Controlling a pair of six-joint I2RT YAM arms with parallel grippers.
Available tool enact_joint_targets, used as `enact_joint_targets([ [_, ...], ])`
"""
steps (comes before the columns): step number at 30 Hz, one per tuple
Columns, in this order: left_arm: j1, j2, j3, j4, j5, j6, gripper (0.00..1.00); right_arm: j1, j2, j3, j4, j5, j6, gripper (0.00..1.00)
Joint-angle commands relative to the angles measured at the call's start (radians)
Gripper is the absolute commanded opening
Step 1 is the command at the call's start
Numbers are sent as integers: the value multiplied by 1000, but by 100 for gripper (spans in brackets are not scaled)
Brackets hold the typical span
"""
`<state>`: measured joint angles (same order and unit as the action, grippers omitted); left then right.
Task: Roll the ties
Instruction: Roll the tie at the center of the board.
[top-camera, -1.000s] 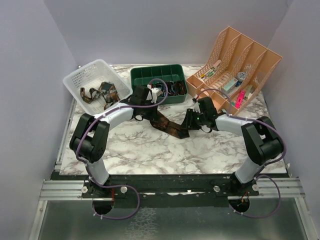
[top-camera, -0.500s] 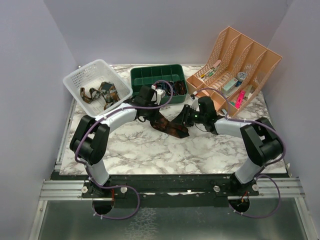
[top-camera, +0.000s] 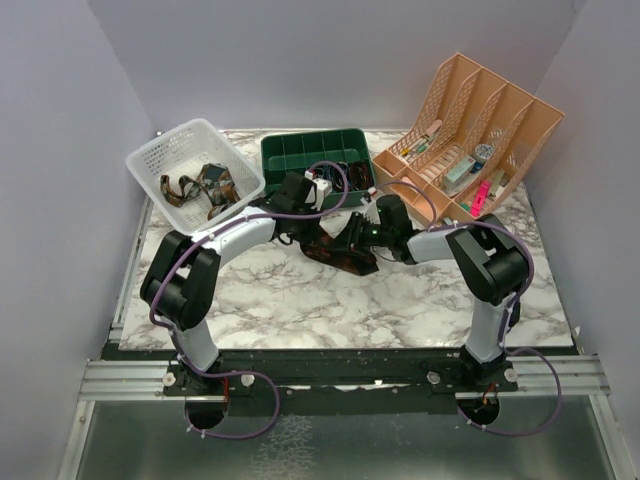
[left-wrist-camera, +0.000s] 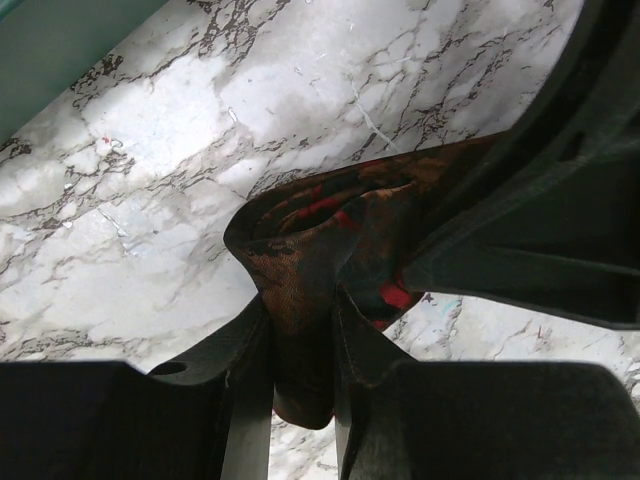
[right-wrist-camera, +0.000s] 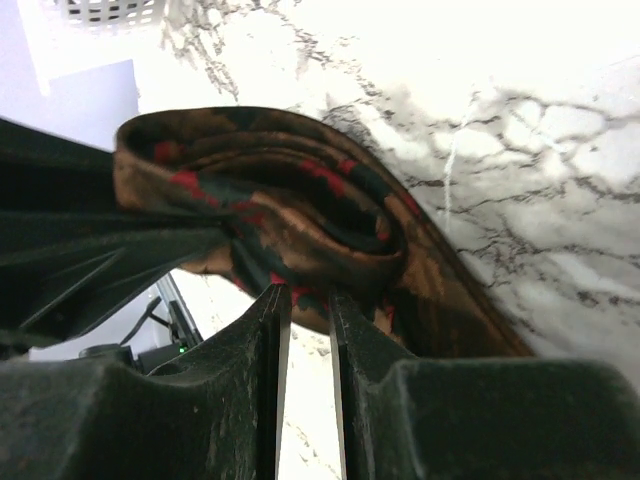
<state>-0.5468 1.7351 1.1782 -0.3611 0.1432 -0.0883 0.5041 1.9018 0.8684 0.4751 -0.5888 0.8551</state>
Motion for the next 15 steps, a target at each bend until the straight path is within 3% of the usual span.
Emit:
enact_joint_targets([
  [1, -11, -39, 18, -23, -8, -11, 31, 4, 66, 26, 0, 4, -9, 27],
  [7, -12, -56, 9, 12, 114, -68, 49, 4, 76, 9, 3, 14, -14, 27],
  [15, -12, -67, -41, 84, 200, -139, 54, 2, 31, -28, 15, 39, -9, 28],
])
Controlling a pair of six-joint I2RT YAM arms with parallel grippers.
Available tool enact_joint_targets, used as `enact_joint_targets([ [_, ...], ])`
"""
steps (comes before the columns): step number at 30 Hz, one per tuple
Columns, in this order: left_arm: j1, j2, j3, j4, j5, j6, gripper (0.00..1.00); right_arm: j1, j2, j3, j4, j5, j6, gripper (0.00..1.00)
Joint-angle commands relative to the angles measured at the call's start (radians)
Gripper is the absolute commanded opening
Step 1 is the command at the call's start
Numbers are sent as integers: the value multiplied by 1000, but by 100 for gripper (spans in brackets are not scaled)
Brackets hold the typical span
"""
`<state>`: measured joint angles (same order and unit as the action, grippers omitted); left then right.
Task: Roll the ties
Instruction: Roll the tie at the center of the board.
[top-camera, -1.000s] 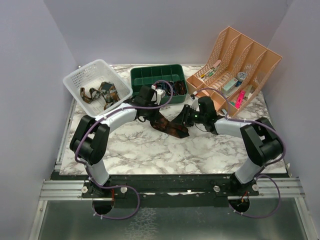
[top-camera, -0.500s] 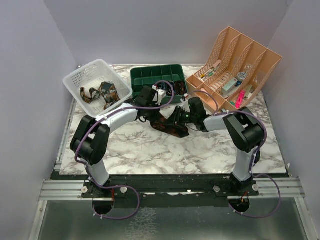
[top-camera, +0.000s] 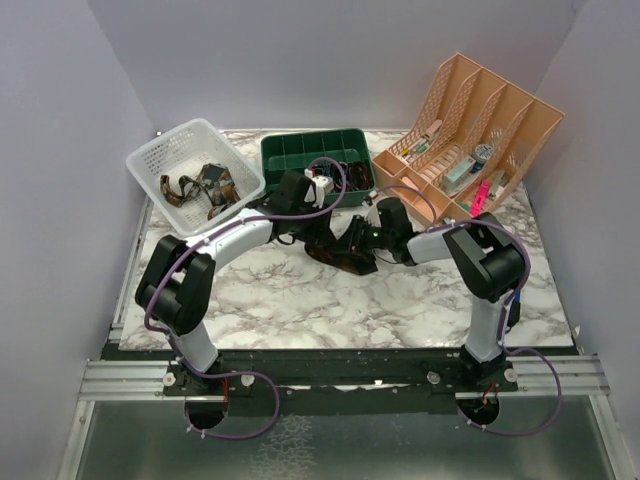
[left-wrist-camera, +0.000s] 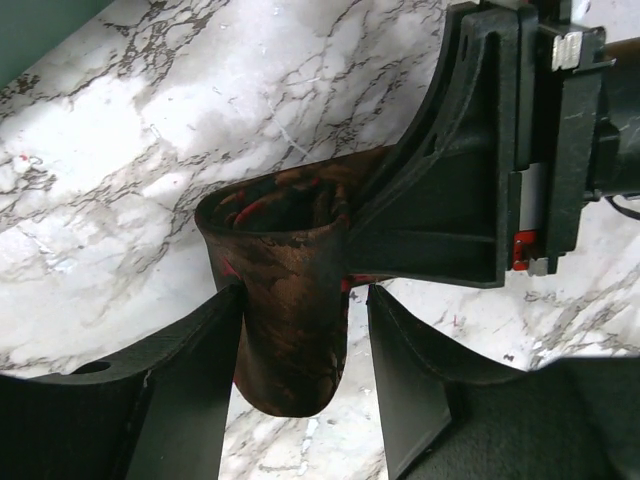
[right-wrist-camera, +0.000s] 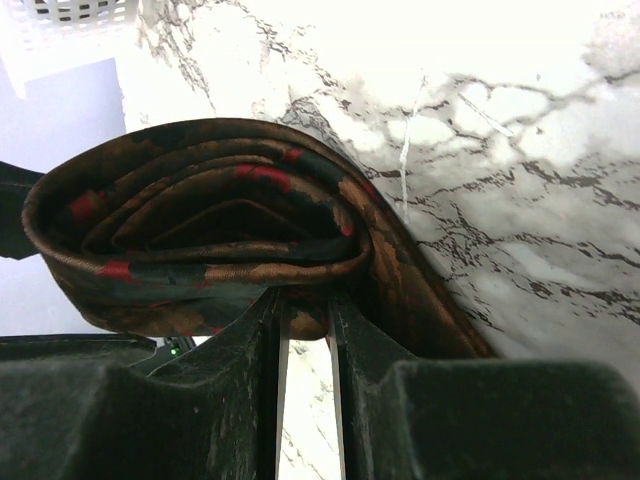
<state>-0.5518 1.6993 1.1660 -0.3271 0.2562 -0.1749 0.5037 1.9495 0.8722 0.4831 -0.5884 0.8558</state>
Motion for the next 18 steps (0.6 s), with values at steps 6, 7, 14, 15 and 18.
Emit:
enact_joint_targets([
  [6, -7, -23, -28, 63, 97, -61, 54, 2, -71, -48, -17, 65, -7, 31],
  [7, -6, -24, -28, 63, 93, -61, 53, 2, -80, -48, -29, 77, -10, 31],
  [14, -7, -33, -32, 66, 83, -57, 53, 2, -137, -39, -138, 125, -29, 32],
  [15, -7, -33, -32, 67, 88, -57, 53, 2, -142, -36, -158, 132, -36, 32],
  [18, -9, -32, -32, 68, 97, -53, 53, 2, -163, -31, -215, 150, -57, 32],
])
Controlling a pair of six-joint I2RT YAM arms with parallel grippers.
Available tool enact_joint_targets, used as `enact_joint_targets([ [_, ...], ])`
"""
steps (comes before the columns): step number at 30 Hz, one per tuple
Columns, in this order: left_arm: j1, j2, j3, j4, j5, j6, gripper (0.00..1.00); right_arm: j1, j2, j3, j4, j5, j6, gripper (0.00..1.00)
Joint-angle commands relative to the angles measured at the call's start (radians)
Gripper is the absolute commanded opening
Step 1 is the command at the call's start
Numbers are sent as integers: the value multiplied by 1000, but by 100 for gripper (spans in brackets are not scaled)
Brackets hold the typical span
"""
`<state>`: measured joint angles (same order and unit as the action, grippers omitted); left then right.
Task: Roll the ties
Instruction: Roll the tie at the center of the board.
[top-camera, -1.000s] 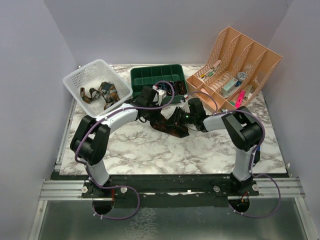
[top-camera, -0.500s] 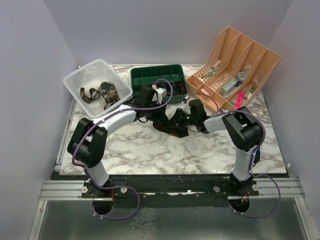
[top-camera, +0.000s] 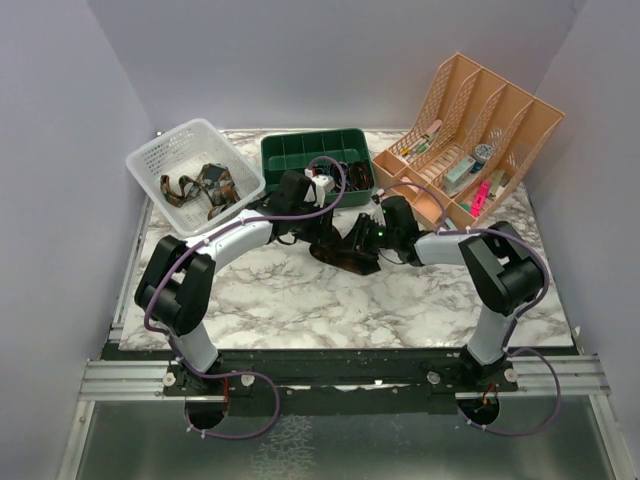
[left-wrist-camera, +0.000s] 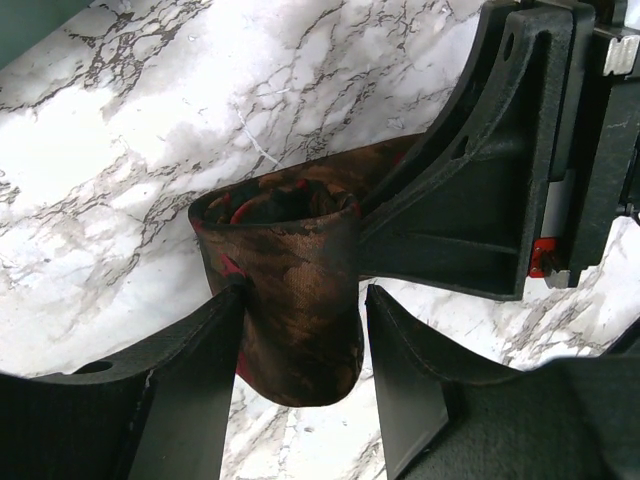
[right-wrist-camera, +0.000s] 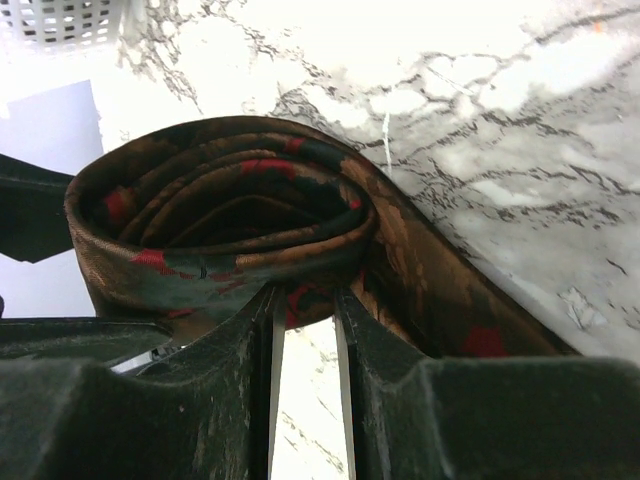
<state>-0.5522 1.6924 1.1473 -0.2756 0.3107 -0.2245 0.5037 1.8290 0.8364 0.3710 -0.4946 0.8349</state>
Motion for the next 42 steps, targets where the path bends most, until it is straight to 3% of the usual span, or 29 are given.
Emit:
enact_joint_targets([
  [1, -9, -26, -13, 17, 40, -3, 53, 2, -51, 1, -116, 65, -38, 32],
  [14, -46, -1, 24, 19, 46, 9, 52, 2, -220, -82, -260, 235, -115, 33],
  [22, -92, 24, 69, 16, 29, 10, 52, -7, -356, -114, -463, 480, -167, 32],
  [32, -154, 57, 99, 6, 27, 0, 52, -70, -466, -211, -530, 490, -188, 31],
  [42, -223, 83, 128, 52, 19, -54, 51, -114, -537, -205, -568, 521, -207, 31],
])
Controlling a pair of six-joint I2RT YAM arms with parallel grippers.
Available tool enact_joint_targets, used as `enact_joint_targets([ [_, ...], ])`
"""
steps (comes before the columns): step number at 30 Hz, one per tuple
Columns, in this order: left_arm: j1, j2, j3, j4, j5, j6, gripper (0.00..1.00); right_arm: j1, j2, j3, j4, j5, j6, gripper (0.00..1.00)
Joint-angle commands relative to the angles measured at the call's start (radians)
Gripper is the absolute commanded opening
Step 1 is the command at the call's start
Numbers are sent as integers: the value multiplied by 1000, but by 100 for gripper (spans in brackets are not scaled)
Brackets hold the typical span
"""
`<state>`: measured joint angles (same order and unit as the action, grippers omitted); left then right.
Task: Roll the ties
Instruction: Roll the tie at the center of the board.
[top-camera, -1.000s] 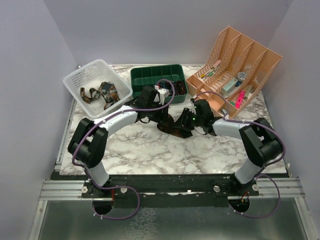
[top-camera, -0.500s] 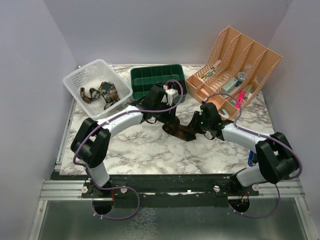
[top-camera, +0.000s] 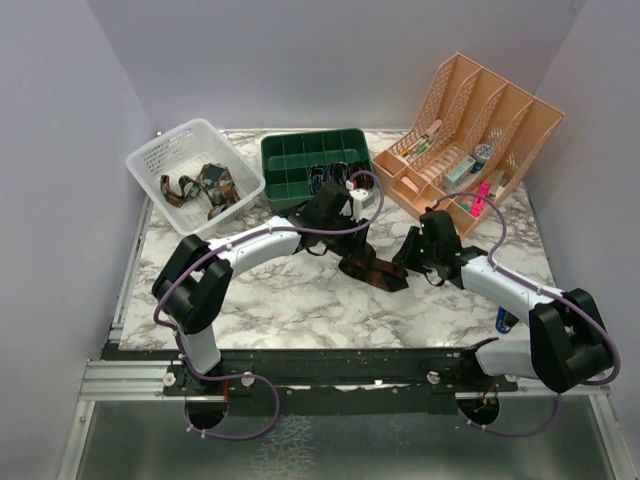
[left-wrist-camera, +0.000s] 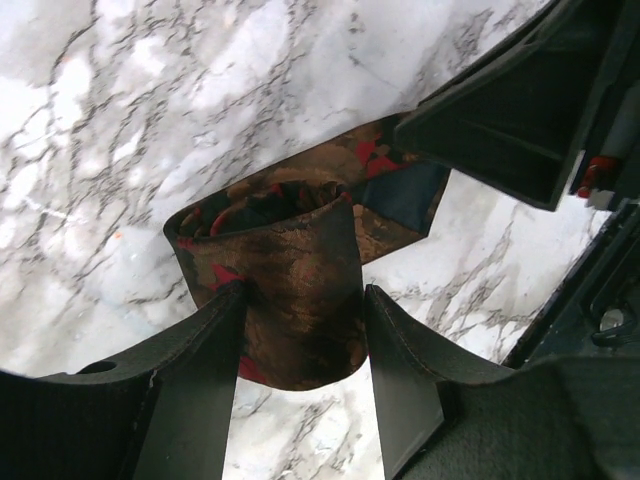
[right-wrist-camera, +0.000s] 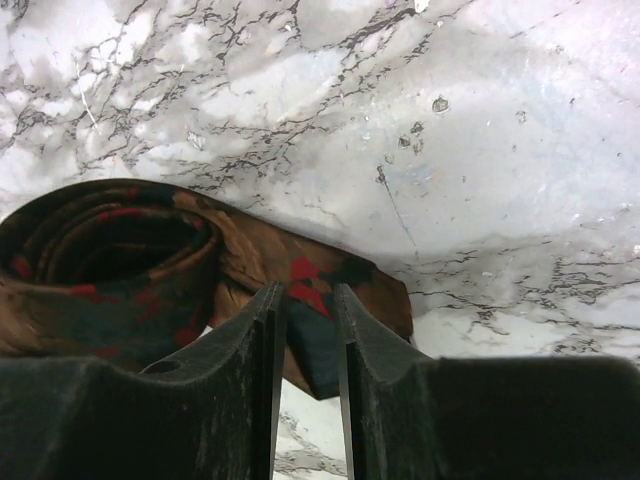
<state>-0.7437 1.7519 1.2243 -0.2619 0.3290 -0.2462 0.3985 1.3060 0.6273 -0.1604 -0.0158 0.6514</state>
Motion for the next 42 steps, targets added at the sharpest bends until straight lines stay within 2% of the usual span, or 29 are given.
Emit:
enact_joint_targets([
  [1, -38, 33, 59, 38, 1, -34, 51, -10, -10, 7, -43, 44, -24, 31],
  [8, -73, 65, 92, 39, -10, -34, 51, -36, 0, -14, -78, 24, -47, 30],
  [16, -89, 75, 101, 32, 11, -22, 51, -36, -26, -107, -29, -189, 3, 26],
  [19, -97, 79, 99, 33, 28, -18, 51, -37, -41, -161, 11, -160, 26, 26],
  [27, -127, 88, 109, 32, 32, -26, 50, -38, -63, -161, 5, -155, 3, 26],
  [30, -138, 95, 115, 33, 34, -31, 51, -38, -110, -156, -50, -75, 8, 26],
  [36, -156, 111, 125, 46, 28, -55, 50, -38, -335, -113, -225, 301, 18, 32],
  [42, -178, 127, 110, 63, 41, -78, 50, -37, -460, -114, -300, 439, 70, 34],
])
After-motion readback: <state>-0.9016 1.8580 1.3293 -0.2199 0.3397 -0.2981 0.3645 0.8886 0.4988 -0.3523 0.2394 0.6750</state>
